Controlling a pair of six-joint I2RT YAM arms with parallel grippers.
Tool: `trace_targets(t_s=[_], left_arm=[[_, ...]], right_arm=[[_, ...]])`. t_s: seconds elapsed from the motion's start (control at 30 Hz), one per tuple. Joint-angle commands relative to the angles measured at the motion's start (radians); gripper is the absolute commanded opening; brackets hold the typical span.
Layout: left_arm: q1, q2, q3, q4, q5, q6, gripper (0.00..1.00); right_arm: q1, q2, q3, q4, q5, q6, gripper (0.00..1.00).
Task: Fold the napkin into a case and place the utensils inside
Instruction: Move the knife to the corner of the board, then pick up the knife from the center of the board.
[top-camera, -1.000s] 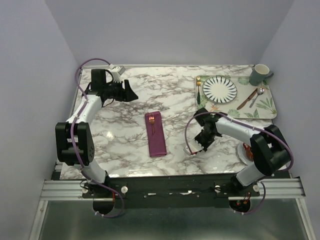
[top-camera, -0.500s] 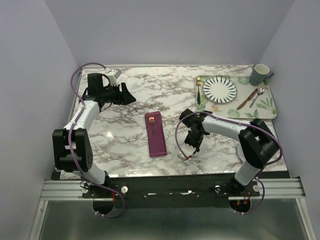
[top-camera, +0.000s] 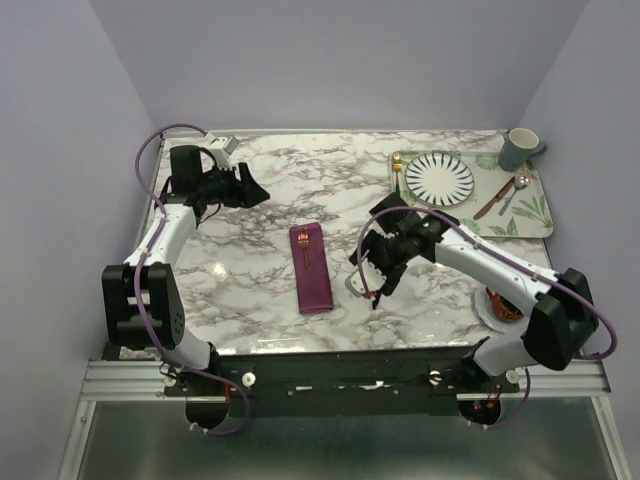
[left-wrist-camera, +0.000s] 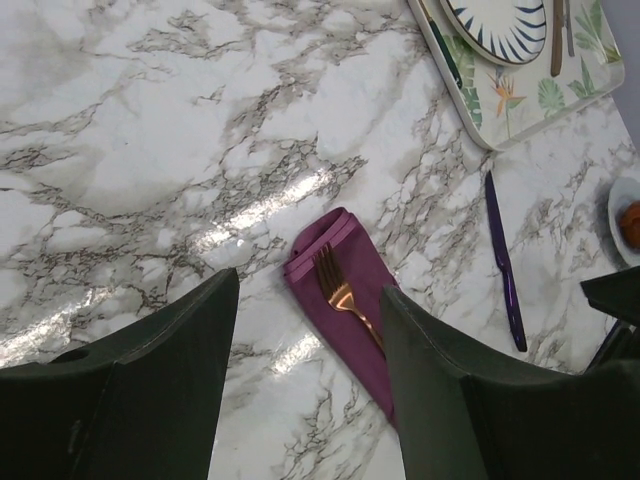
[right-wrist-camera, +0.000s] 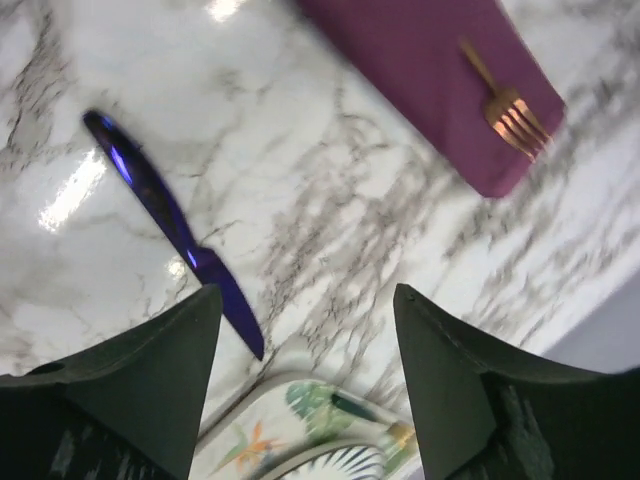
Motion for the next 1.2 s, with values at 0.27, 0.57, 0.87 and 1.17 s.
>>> trace_targets(t_s=[0.27, 0.57, 0.87, 1.17], left_arm=[[0.020, 0.046, 0.020, 0.123, -0.013, -0.146, 0.69], [0.028, 0.033, 0.006, 0.119, -0.036, -0.150, 0.69], [0.043, -0.019, -0.061, 0.138, -0.058, -0.149, 0.70], [0.055, -0.021, -0.078, 0.161, -0.055, -0.156, 0.70]], right_arm=[[-0.118, 0.091, 0.321, -0.046, 0.233, 2.023, 0.57], [-0.121, 0.085, 0.095, 0.071, 0.212, 2.402, 0.60], [-0.135, 0.213, 0.067, 0.074, 0.240, 2.451, 0.55], [-0.159, 0.272, 0.043, 0.075, 0.269, 2.485, 0.48]])
